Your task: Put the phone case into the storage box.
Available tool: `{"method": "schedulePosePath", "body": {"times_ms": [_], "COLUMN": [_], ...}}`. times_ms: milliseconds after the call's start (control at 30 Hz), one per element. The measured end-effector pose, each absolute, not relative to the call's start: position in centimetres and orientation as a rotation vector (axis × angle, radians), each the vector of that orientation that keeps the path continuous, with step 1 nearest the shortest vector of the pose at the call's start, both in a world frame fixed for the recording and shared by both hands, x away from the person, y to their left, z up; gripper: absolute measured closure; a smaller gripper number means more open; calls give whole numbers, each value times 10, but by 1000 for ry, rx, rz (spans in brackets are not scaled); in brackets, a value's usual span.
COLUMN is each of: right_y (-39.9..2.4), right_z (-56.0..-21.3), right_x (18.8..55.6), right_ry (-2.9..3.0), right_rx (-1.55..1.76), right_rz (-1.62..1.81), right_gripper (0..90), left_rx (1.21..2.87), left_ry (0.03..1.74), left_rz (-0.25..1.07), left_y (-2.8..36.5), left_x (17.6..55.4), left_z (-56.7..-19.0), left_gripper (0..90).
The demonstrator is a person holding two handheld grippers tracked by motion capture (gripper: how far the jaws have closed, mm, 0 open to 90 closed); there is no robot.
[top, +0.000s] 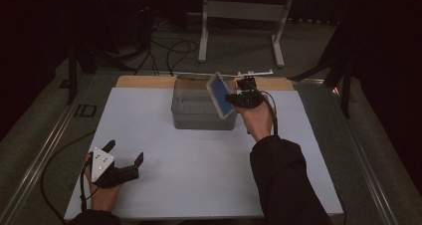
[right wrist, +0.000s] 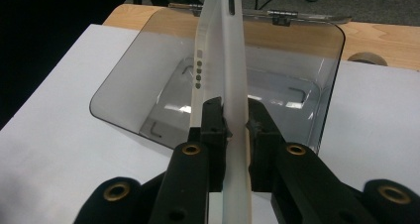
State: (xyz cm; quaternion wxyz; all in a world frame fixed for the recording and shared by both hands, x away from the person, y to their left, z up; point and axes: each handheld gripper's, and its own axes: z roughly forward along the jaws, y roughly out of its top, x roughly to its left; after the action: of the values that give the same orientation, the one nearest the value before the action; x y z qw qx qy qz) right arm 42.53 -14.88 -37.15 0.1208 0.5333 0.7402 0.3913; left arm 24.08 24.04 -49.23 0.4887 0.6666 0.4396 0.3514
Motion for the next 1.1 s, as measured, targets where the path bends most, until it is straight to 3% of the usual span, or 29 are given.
{"method": "schedulePosePath", "body": {"times_ms": [1100], "right_y": [-140], "right_z": [-376], "right_x": [438], "right_ry": [2074], "right_rx": [1596], "right_rz": [1130], "right_gripper": [812], "left_rx": [1620], "left_ry": [1067], "left_rz": [853], "left_y": [240], "left_x": [241], "left_z": [-492], "left_gripper": [1]}}
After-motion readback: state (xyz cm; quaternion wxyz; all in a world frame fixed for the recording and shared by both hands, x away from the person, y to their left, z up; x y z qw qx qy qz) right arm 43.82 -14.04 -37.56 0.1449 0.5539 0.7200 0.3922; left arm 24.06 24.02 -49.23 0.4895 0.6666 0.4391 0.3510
